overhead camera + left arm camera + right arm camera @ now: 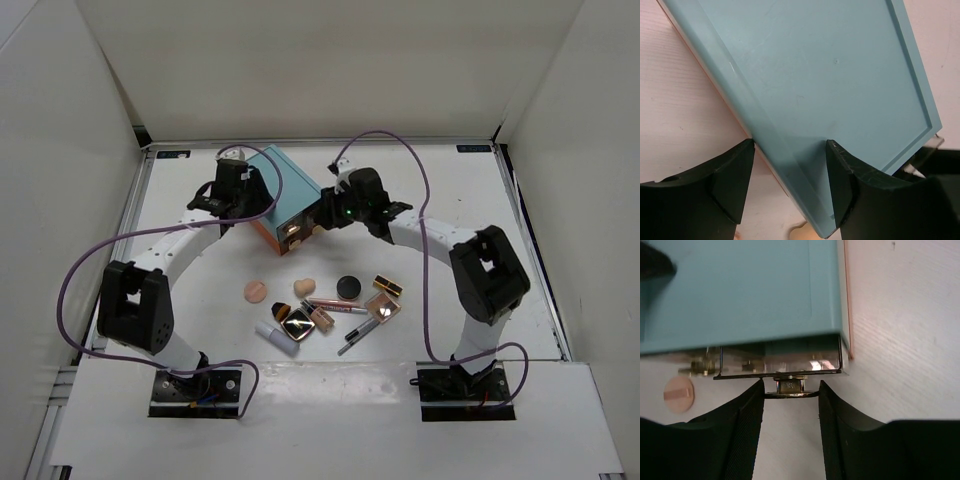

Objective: Organize the makeup

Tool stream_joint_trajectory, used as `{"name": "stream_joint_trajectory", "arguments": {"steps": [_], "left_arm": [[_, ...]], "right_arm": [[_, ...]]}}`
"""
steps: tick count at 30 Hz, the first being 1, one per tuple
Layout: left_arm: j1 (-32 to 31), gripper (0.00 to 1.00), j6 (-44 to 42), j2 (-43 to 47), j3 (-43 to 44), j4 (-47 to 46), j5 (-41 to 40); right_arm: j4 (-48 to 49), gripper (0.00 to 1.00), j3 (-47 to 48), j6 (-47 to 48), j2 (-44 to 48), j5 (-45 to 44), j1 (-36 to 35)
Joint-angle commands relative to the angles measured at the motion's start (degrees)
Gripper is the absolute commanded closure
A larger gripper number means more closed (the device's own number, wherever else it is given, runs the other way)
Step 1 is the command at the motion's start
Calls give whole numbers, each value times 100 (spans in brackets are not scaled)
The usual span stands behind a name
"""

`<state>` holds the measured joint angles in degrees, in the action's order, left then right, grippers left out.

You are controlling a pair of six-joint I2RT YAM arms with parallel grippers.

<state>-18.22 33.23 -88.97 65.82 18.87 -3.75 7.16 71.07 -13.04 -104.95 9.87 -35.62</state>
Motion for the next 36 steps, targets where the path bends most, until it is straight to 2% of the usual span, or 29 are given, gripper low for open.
{"name": "stream_joint_trajectory", "arguments": {"steps": [1, 4, 8, 15, 17, 19, 21, 22, 24, 25, 30, 32, 36], "left_arm": [[-68, 32, -28, -208, 97, 310, -65], [-59, 32, -1, -244, 98, 327, -82], [-68, 32, -19, -174, 71, 327, -73], [-68, 29, -106, -15, 80, 362, -73], [-77, 27, -141, 2, 97, 363, -30], [-94, 20, -177, 55, 132, 432, 6], [-94, 13, -203, 142, 185, 476, -29], [-86, 6, -282, 178, 229, 503, -38], [-86, 2, -370, 423, 334, 573, -82], [-85, 2, -544, 529, 370, 661, -73], [-94, 2, -678, 1477, 537, 1345, -424], [-94, 2, -582, 1759, 432, 1592, -617], [-94, 2, -283, 2584, -531, 2014, -662]], "right_arm": [[-258, 71, -443, 336, 808, -28, 151], [-426, 71, -1145, 337, 1404, -186, 108], [-557, 69, -1630, 302, 1880, -266, 151], [-927, 65, -1956, 425, 2408, -398, 134], [-857, 57, -1992, 460, 2444, -389, 151], [-926, 57, -1843, 495, 2444, -407, 151], [-1032, 41, -1746, 573, 2444, -424, 151], [-1102, 29, -1667, 600, 2496, -433, 134], [-1313, 17, -1614, 671, 2566, -538, 117], [-1453, 2, -1605, 671, 2706, -608, 134], [-1945, 1, -1842, 601, 3287, -942, 47], [-2279, 1, -1903, 601, 3507, -1372, -147], [-2264, 1, -2289, 390, 3517, -1549, -551]]}}
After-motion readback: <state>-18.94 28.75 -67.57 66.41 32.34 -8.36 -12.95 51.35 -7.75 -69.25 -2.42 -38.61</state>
